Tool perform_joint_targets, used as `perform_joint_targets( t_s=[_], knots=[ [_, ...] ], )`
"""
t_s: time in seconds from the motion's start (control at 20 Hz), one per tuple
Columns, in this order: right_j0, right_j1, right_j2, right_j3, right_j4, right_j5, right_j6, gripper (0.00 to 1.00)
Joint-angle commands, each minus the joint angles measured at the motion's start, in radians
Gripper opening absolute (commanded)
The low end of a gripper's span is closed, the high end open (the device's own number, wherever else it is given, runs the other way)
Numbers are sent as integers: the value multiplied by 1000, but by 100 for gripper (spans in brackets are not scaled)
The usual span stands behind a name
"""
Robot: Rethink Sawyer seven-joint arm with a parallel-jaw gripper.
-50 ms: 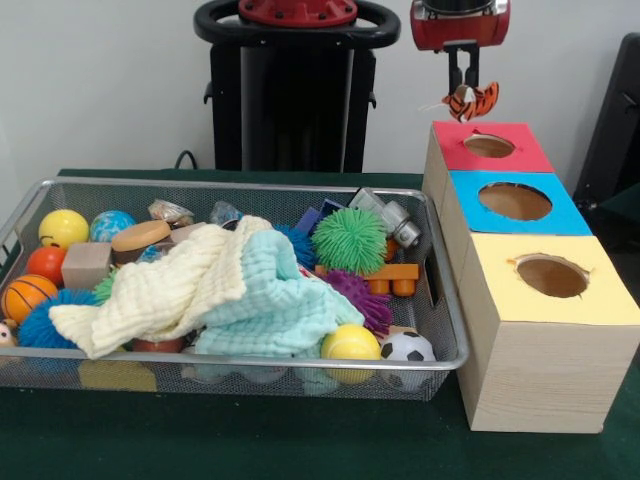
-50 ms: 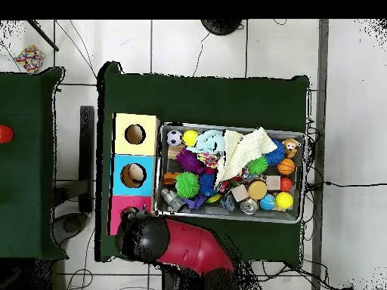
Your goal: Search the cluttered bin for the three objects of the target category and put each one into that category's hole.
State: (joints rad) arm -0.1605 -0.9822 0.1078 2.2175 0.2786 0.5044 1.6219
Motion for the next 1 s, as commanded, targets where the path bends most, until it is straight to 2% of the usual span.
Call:
perform_joint_targets(
  t_s=[0.05,0.35,0.55,0.75,1.0],
  knots=[
    [-19,35,73,99,112,-137,231,0],
    [-67,39,154,151,177,-219,205,0],
    [-124,47,253,215,207,-309,218,0],
    [-159,65,315,240,201,-365,249,0],
    [-178,81,347,250,186,-399,274,0]
  ],
)
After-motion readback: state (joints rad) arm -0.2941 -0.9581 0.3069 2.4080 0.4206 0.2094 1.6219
